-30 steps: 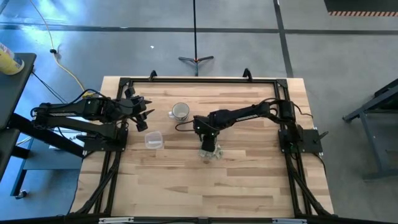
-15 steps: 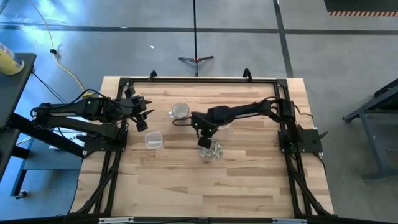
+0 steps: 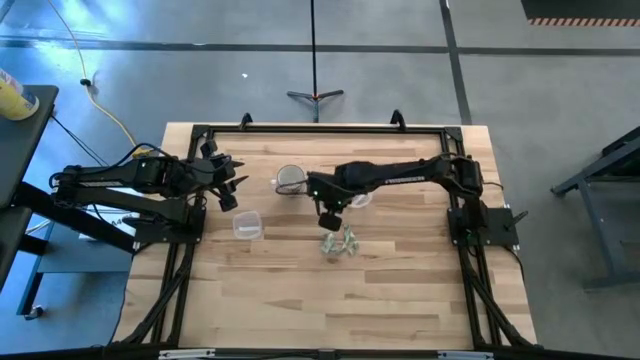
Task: Pick and place Stevia / Truvia into bins
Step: Put the white stevia packet into the transparent container
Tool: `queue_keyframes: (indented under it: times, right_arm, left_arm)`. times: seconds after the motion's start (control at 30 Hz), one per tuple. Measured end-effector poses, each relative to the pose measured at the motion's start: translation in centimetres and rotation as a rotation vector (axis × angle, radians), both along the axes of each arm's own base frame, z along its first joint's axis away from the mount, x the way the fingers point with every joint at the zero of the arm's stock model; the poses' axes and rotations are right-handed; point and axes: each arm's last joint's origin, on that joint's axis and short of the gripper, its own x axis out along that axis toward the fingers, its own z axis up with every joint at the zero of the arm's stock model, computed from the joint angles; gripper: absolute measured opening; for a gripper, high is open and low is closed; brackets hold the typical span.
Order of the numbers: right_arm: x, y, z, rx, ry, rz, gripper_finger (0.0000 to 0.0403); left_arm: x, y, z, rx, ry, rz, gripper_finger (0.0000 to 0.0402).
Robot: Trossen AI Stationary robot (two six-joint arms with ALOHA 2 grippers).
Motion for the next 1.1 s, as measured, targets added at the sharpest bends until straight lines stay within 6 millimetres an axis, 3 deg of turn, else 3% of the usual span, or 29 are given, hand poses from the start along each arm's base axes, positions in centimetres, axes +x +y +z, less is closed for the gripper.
queue_keyframes:
  times: [0.1,0.47,0.6,0.9,1.1]
  right_arm:
    - [-0.7,0.1,-2.1,0.029,0.041,-0.06,0.0002]
    - [0.1,0.6,-3.3,-0.005,0.025,0.079,0.0015]
    - [0.2,0.6,-3.7,-0.039,0.038,0.121,0.006]
    - [-0.5,1.9,-3.5,-0.098,0.118,0.293,0.0207]
    - [-0.1,1.2,-2.9,-0.128,0.061,0.295,0.0241]
  left_arm:
    - [0.0,0.0,0.0,0.0,0.0,0.0,0.02]
    - [0.0,0.0,0.0,0.0,0.0,0.0,0.02]
    - [0.0,0.0,0.0,0.0,0.0,0.0,0.02]
    - [0.0,0.0,0.0,0.0,0.0,0.0,0.02]
    - [0.0,0.0,0.0,0.0,0.0,0.0,0.02]
